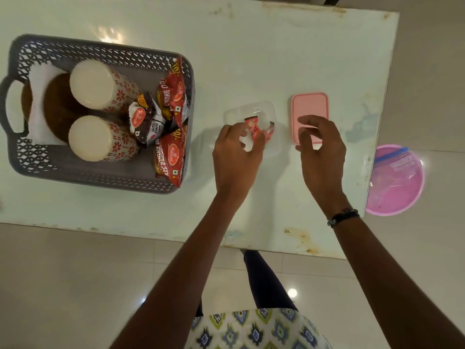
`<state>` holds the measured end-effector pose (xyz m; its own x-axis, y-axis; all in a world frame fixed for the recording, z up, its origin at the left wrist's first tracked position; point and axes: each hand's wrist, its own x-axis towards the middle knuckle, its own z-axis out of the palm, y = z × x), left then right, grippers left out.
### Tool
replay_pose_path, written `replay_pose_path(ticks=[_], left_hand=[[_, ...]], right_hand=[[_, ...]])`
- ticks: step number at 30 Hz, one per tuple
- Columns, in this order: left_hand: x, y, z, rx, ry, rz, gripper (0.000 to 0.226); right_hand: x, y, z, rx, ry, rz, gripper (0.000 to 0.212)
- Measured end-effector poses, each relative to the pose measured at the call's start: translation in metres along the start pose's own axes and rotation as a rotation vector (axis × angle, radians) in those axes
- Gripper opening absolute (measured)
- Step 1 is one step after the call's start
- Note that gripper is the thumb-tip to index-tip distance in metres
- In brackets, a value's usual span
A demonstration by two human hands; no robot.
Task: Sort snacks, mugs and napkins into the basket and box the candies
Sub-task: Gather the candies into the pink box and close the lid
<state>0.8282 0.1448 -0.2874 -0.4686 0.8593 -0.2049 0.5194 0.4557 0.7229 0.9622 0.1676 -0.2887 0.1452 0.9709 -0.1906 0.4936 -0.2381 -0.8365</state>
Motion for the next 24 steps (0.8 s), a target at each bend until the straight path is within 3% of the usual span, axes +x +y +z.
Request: replay_pose_path(ticks=[7,12,18,24], left_hand=[[0.003,-0.007,-0.046,-0.165,0.075,-0.013,0.02],[0.016,-0.038,-0.117,-0.257,0.273,-0.076,0.019],[0.039,-0.134,-0.213,-0.295,0.525,-0.249,0.019],[0.05,-0.253,-0.299,-0.23,0.689,-0.365,0.018]], right_hand=[[-0.001,-0.052,0.04,0.057,-0.091,-0.092,0.021],[-0.012,-0.11,0.109,0.074,-0.212,-0.273,0.019],[-0.04,-0.178,0.216,0.02,-0.428,-0.514,0.019],[-0.062,-0.231,0.33,0.005,-0.577,-0.632,0.02]])
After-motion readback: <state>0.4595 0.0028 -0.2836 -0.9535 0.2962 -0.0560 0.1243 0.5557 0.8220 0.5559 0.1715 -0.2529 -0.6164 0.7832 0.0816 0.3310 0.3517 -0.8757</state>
